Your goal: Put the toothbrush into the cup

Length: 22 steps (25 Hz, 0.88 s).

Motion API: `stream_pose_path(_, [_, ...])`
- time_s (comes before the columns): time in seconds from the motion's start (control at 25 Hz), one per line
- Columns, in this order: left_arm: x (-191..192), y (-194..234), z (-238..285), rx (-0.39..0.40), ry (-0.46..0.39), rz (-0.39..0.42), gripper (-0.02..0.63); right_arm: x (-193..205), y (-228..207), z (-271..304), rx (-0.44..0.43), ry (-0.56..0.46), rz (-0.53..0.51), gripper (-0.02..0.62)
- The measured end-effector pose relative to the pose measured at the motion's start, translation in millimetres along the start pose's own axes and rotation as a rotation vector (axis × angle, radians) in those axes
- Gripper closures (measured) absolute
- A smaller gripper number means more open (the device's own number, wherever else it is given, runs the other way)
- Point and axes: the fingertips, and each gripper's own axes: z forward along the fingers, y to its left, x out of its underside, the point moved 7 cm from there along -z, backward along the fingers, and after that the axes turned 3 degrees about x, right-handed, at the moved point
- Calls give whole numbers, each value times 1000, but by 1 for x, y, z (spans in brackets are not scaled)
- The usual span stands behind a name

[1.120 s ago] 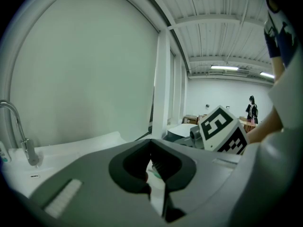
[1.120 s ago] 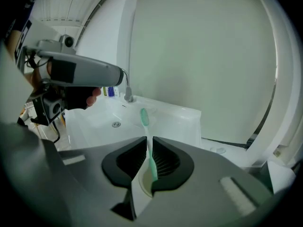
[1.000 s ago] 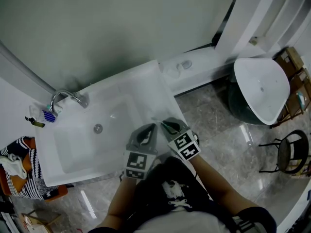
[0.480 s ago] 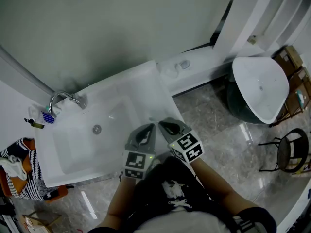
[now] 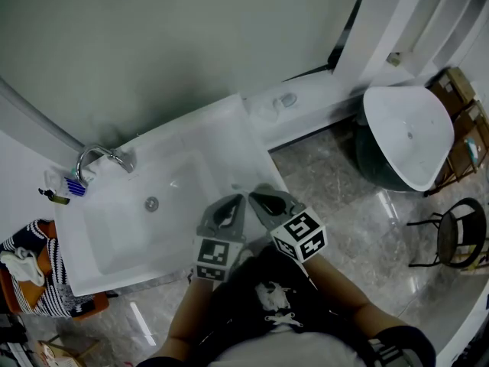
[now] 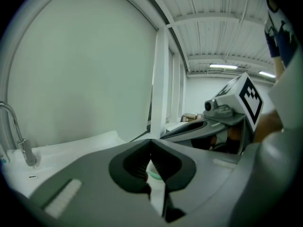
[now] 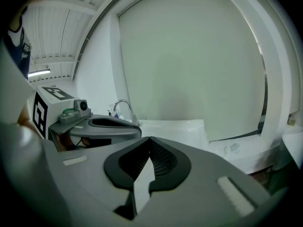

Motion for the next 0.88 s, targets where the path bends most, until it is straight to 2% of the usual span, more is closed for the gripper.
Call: stream_pose_path(0.88, [6, -13, -3, 26, 1, 1, 606, 6, 8, -14, 12, -10, -2, 595])
